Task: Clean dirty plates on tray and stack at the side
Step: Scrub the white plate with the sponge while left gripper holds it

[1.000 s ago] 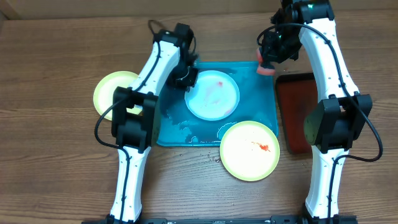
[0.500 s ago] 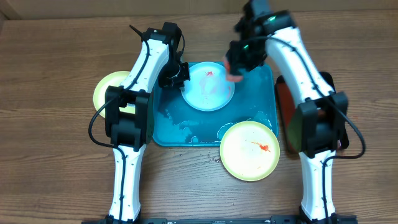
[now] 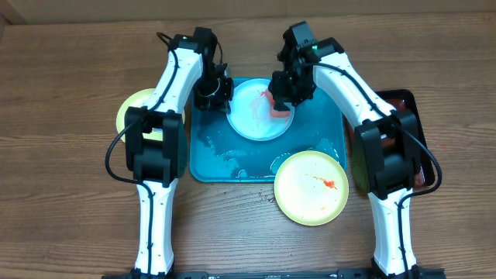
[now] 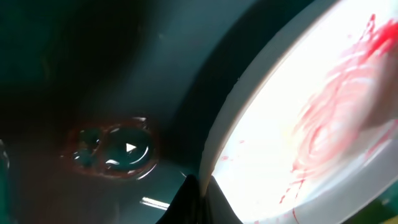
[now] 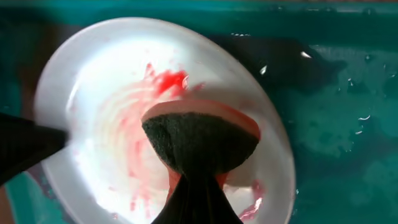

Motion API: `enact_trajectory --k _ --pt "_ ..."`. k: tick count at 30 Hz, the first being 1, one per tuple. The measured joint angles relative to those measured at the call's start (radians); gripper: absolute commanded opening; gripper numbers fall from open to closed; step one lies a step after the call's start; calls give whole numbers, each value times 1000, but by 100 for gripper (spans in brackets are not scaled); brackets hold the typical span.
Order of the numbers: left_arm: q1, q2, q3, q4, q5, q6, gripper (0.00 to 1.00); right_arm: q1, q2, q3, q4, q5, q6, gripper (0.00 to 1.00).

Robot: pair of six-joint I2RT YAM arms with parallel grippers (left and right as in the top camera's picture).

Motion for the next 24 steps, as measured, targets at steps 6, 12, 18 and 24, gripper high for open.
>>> enact_trajectory --k 6,12,18,24 --pt "9 0 0 0 14 72 4 0 0 -27 59 12 -4 4" --pt "9 0 0 0 21 100 4 16 0 -80 137 14 -5 4" --pt "10 0 -1 0 21 103 4 49 0 -119 187 31 -5 4" --pt "10 0 -1 3 21 106 4 59 5 -119 200 1 -8 4"
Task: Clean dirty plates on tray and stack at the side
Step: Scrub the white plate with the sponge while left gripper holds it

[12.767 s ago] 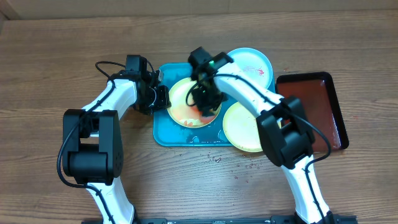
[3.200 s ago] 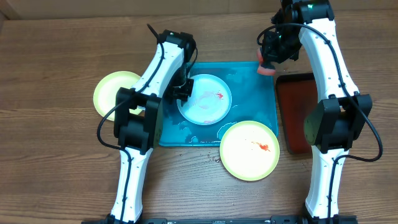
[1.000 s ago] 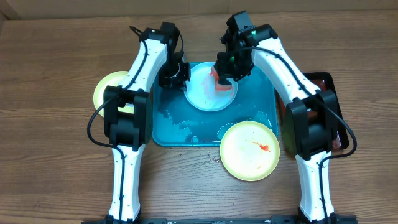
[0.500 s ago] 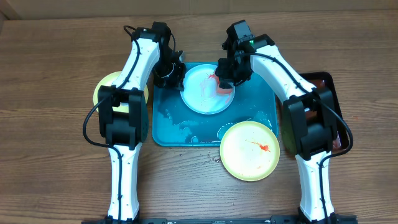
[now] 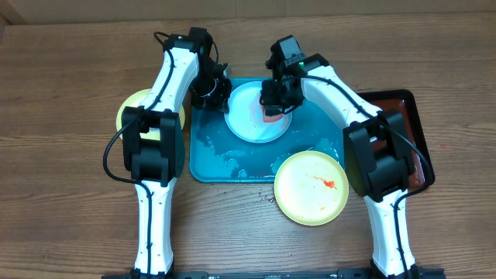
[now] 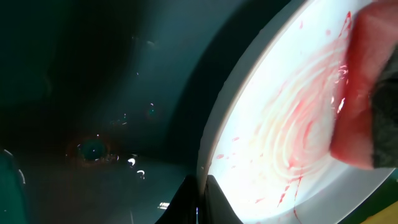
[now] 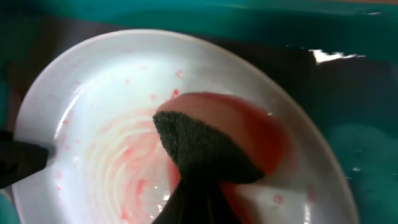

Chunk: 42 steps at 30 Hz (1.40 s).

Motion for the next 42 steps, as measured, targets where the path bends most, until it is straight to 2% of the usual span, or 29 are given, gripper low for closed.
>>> enact_trajectory --k 11,16,21,35,42 --pt "8 0 0 27 38 0 4 32 5 -2 -41 -285 -37 4" --pt "8 0 0 27 46 -1 4 55 5 -2 -111 -341 -71 4" --pt "7 0 0 27 48 -4 4 57 5 -3 -179 -259 -97 4" --pt "11 0 0 16 73 -8 4 4 3 7 -184 23 -89 4" --pt "14 0 0 7 77 -8 4 -20 7 81 -208 156 -83 4"
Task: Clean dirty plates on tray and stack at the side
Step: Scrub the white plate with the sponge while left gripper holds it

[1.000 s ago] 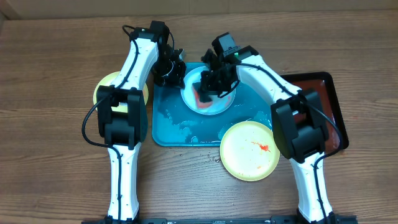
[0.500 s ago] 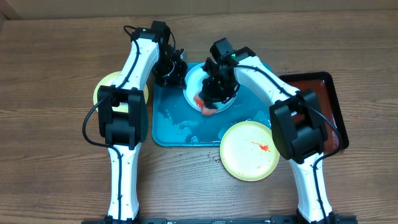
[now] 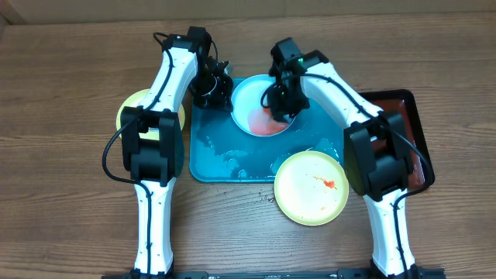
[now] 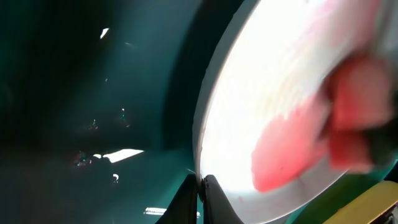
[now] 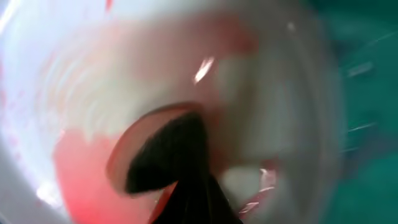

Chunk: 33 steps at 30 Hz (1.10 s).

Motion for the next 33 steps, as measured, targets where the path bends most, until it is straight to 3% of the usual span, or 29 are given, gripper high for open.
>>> enact_trajectory --k 9,33 --pt "12 0 0 -17 -4 1 4 -49 5 66 84 84 0 4" --pt "12 0 0 -21 -12 1 4 97 67 54 136 68 -24 4"
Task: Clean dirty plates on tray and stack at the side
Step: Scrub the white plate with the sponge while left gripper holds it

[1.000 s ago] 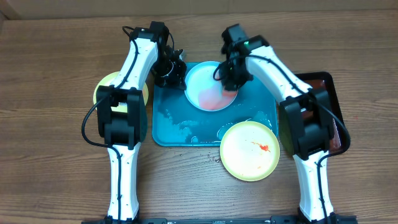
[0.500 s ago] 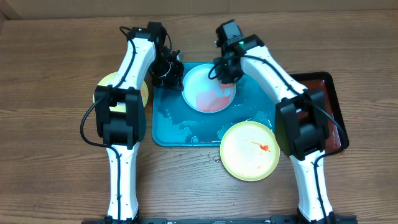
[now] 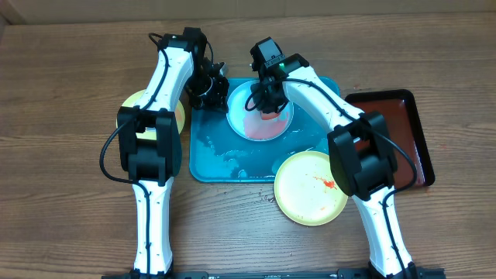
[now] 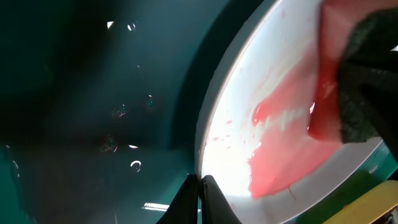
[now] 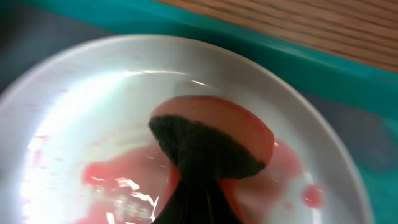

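Note:
A white plate [image 3: 246, 118] lies on the teal tray [image 3: 217, 159], with pink-red liquid pooled on its near side [image 4: 280, 165]. My left gripper [image 3: 212, 93] is shut on the plate's left rim [image 4: 200, 186]. My right gripper [image 3: 266, 104] is shut on a sponge [image 5: 208, 144] with a dark scouring top and a red body, pressed on the plate's far part [image 4: 357, 81]. A second, yellow-green plate [image 3: 311, 187] with red stains lies over the tray's front right corner.
A yellow plate [image 3: 138, 107] lies on the table left of the tray, partly under my left arm. A dark red tray [image 3: 399, 124] sits at the right. Water drops and puddles cover the teal tray's floor [image 3: 232, 163].
My right gripper and the sponge have shifted left and towards the plate's far side. The red liquid now lies as a clear pool on the near part. My left gripper still pinches the rim.
At first the sponge sat on the plate's right part, with bright red smears in the middle. Then the smears were spread into pale pink rings. Later pink liquid gathered at one side. Now it pools at the near side, while the left gripper has held the rim throughout.

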Motion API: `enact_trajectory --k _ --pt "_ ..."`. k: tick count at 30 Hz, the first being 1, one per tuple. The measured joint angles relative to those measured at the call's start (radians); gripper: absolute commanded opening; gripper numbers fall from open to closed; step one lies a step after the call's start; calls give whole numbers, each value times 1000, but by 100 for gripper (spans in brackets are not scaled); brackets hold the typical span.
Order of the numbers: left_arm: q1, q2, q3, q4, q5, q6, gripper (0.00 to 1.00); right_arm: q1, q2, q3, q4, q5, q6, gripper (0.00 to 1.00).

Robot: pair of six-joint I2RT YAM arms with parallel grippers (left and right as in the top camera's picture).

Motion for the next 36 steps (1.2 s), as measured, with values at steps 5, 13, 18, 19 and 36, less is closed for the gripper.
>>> enact_trajectory --k 5,13,18,19,36 --pt "0 0 0 0 0 0 4 9 9 0 43 -145 0 4" --pt "0 0 0 0 0 0 4 45 14 0 -9 -317 33 4" --pt "0 0 0 0 0 0 4 34 14 0 -116 -358 39 4" --pt "0 0 0 -1 0 0 4 27 14 1 -137 -356 39 4" --pt "0 0 0 -3 12 0 4 -73 6 12 -74 -9 39 4"
